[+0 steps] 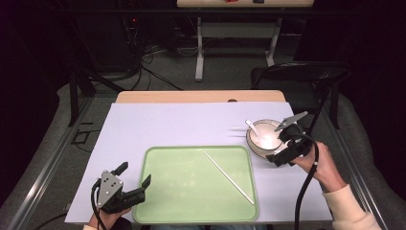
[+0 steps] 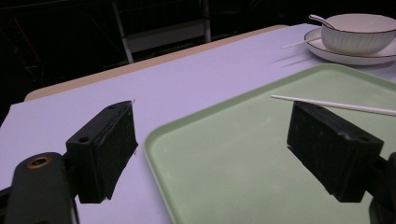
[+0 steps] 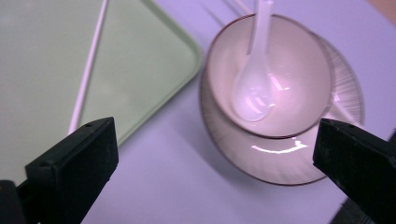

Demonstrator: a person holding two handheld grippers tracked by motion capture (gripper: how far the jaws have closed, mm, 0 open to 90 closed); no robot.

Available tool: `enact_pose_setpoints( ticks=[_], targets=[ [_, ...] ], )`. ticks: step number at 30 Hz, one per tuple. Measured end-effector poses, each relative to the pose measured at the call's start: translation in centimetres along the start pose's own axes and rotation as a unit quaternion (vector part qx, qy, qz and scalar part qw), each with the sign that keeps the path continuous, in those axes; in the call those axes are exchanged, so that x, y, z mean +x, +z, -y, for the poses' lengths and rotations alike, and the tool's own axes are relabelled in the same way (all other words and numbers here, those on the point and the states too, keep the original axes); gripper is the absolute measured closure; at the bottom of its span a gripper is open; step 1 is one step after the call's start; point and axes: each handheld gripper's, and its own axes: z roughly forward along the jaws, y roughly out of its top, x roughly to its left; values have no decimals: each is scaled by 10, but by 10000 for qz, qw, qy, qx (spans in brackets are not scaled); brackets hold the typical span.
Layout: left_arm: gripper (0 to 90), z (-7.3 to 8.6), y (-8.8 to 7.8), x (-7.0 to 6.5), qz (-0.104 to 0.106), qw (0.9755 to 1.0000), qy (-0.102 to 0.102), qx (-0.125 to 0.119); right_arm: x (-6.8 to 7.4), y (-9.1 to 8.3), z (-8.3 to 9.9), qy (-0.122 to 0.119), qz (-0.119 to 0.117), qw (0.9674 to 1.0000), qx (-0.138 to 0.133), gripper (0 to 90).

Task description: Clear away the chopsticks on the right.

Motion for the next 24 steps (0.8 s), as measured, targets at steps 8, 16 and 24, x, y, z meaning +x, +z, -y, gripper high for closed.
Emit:
enact_pose_setpoints(
  ticks=[8,16,24],
  targets=[
    [155,0,0,0,0,10000,-3,-11,-56,1,-17,3,246,9997,89,0],
    [154,0,0,0,4,10000,-7,8,-102,18,-32,31,430,9987,266,10],
    [154,0,0,1,-14,10000,-2,-5,-132,45,-43,-167,700,9963,473,26]
  ],
)
